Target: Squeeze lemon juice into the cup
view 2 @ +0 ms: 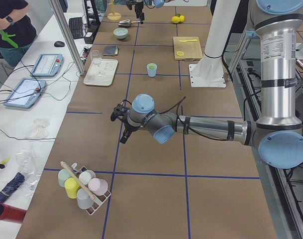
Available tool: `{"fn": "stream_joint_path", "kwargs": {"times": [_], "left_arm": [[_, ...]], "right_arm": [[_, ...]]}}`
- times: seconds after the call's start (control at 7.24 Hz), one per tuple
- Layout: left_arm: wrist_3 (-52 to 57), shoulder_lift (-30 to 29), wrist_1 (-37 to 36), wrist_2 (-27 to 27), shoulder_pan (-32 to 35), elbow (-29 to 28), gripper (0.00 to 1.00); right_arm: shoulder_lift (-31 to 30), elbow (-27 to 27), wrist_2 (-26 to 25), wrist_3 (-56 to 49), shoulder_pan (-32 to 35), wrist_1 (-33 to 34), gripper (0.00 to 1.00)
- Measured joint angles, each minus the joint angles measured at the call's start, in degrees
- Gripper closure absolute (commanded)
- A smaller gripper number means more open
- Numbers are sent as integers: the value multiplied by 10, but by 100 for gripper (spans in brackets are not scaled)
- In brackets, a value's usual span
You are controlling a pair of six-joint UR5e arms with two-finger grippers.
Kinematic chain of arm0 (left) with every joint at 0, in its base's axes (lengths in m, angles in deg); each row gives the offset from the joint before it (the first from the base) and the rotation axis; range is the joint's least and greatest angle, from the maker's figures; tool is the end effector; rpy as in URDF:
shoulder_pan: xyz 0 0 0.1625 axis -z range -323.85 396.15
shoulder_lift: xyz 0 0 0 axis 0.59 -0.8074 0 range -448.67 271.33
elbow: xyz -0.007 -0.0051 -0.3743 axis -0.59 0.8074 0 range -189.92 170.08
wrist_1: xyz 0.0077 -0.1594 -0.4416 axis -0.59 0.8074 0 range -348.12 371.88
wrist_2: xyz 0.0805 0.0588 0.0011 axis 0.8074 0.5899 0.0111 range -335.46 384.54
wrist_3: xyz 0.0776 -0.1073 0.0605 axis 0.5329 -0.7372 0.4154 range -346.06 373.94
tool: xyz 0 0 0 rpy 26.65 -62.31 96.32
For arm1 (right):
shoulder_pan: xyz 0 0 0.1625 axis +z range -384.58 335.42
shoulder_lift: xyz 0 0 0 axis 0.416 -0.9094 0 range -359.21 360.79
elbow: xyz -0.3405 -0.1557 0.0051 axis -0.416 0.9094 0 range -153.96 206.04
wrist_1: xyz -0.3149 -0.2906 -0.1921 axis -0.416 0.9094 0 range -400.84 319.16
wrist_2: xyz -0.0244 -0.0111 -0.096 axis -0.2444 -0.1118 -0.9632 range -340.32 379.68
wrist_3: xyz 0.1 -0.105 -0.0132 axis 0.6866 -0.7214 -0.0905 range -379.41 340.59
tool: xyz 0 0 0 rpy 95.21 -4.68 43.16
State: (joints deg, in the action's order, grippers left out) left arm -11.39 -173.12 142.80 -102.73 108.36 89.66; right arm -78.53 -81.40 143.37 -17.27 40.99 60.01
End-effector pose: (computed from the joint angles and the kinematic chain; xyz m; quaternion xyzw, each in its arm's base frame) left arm 0.1299 -0.5520 0.5150 0.2283 0.4078 0.0643 0.8817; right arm -0.1995 -0.5659 0.4043 0.0740 -0.3119 -0.2255 0.9200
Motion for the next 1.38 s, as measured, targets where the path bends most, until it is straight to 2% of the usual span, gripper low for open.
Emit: {"fn": "stream_joint_path", "kwargs": {"times": [0.28,0.69,1.1,1.38], "left_arm": [[-68,-7,0,18,-33,9,0],[-204,-31,0,84,-120,4,13],[-276,-53,-1,137,-184,-19,14],[-303,-69,-1,153,-209,-34,24]], "right_arm": [[-85,-4,6,-89,81,0,0],[-161,-1,15,-211,168,1,0],[-202,8,29,-224,198,1,0],[-214,14,41,-225,205,0,0]]}}
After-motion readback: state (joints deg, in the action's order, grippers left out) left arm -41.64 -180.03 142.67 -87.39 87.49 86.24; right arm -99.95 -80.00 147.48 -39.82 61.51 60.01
